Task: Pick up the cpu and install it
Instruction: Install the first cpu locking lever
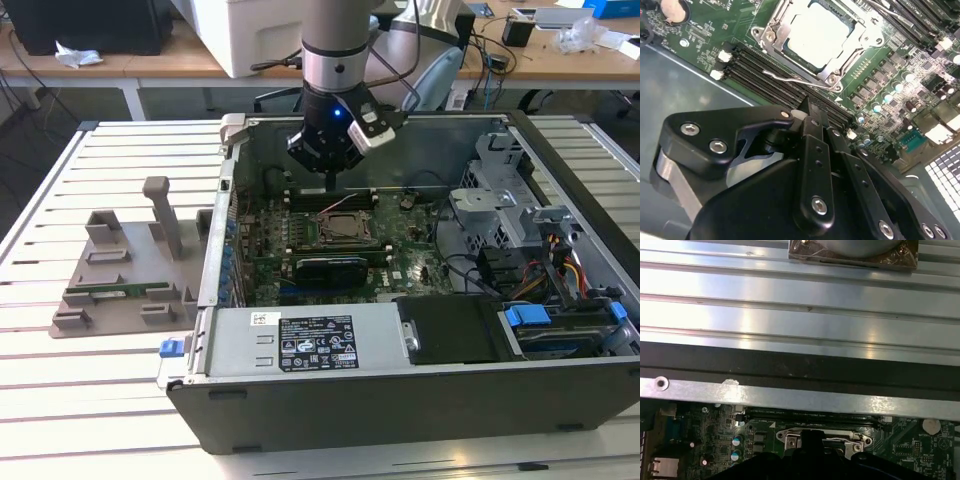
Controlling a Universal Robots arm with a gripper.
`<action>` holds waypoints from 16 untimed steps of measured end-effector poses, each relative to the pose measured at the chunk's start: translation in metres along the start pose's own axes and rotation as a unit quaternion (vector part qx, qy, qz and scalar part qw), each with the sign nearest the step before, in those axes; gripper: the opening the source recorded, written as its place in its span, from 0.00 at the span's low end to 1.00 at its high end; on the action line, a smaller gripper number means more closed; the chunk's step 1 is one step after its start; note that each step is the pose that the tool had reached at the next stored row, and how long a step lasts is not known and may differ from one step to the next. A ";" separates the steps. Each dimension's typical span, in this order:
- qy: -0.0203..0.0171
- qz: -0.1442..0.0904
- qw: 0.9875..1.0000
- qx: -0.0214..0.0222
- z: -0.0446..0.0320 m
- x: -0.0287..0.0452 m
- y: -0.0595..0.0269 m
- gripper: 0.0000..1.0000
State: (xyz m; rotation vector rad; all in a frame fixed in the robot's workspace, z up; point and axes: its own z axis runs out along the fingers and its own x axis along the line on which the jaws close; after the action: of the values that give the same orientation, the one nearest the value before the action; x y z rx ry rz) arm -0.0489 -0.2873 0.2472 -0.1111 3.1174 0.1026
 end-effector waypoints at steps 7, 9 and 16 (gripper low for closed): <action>0.000 0.000 1.000 0.000 0.0104 0.0032 -0.0004 0.11; 0.000 0.000 1.000 0.000 0.0128 0.0038 -0.0005 0.11; 0.000 0.000 1.000 0.000 0.0199 0.0038 0.0023 0.11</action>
State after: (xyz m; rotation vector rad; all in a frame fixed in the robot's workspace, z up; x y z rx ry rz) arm -0.0525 -0.2839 0.2274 -0.1112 3.1175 0.1028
